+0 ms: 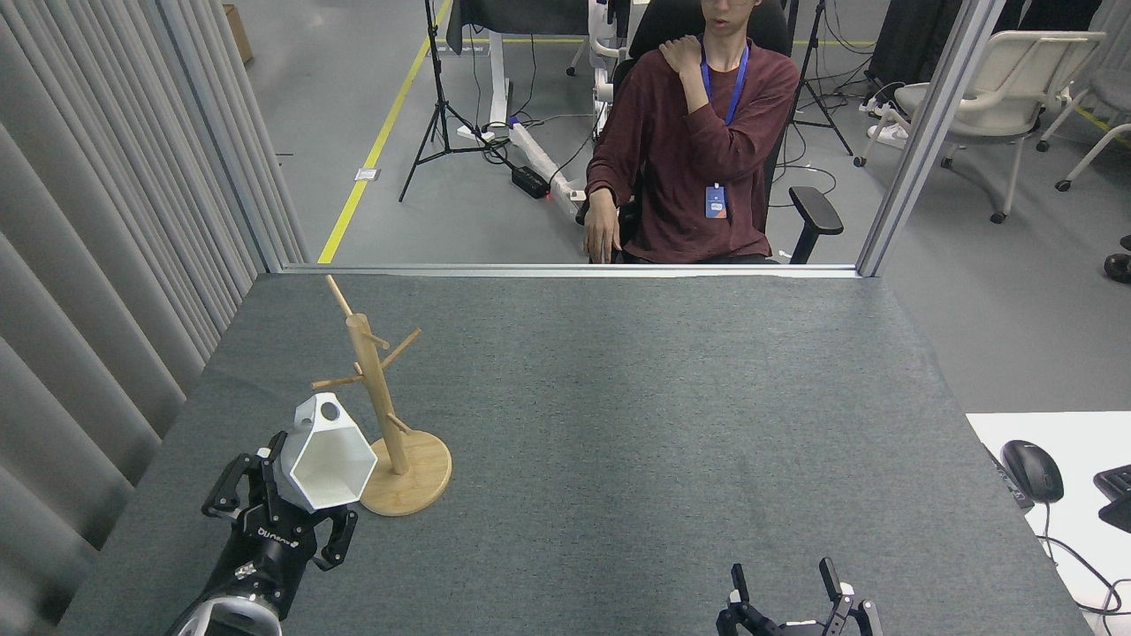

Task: Hang cup on storage rack
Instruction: 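Raise the cup with the left gripper toward a rack branch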

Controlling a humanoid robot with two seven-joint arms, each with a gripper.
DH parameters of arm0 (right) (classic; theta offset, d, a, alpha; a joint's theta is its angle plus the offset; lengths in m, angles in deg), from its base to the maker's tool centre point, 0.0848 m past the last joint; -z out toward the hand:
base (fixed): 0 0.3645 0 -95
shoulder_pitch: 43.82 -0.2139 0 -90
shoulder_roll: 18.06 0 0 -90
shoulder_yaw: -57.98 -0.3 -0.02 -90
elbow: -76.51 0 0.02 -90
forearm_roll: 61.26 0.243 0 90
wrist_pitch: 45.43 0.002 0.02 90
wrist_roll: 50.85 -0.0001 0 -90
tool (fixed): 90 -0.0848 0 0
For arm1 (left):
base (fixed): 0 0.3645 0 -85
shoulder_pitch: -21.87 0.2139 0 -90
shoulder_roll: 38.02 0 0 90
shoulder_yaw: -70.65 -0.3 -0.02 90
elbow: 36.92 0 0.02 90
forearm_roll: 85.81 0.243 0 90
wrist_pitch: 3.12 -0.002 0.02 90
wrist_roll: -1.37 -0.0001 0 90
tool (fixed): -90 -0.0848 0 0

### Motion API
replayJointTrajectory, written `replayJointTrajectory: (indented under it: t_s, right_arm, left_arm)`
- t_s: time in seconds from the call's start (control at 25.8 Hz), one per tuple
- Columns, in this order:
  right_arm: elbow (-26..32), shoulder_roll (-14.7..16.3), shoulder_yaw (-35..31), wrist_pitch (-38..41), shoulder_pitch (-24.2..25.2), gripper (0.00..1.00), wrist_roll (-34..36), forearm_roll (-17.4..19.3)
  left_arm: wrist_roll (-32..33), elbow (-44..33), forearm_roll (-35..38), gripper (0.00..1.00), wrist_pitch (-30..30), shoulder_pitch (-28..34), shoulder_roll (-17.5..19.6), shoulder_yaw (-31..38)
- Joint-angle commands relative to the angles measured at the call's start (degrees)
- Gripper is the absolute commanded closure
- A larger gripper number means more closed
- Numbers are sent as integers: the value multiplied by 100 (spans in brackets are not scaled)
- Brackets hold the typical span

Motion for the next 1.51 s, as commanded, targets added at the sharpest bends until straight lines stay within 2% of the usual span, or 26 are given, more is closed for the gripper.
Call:
replayJointTrajectory:
  t_s: [0.0, 0.81, 1.05, 1.47]
  right_arm:
    - [-8, -9, 2, 2, 0, 2, 3, 0]
    - [-8, -9, 2, 2, -44, 2, -6, -18]
    - [-8, -9, 2, 2, -53, 2, 3, -18]
    - [-96, -62, 2, 11, -62, 2, 3, -9]
  left_arm:
    - [13, 217, 84, 72, -24, -225, -19, 51]
    - [13, 419, 23, 71, 99, -409, -1, 684]
    - [13, 533, 93, 70, 99, -638, -1, 684]
    - [13, 542, 498, 71, 99, -691, -107, 613]
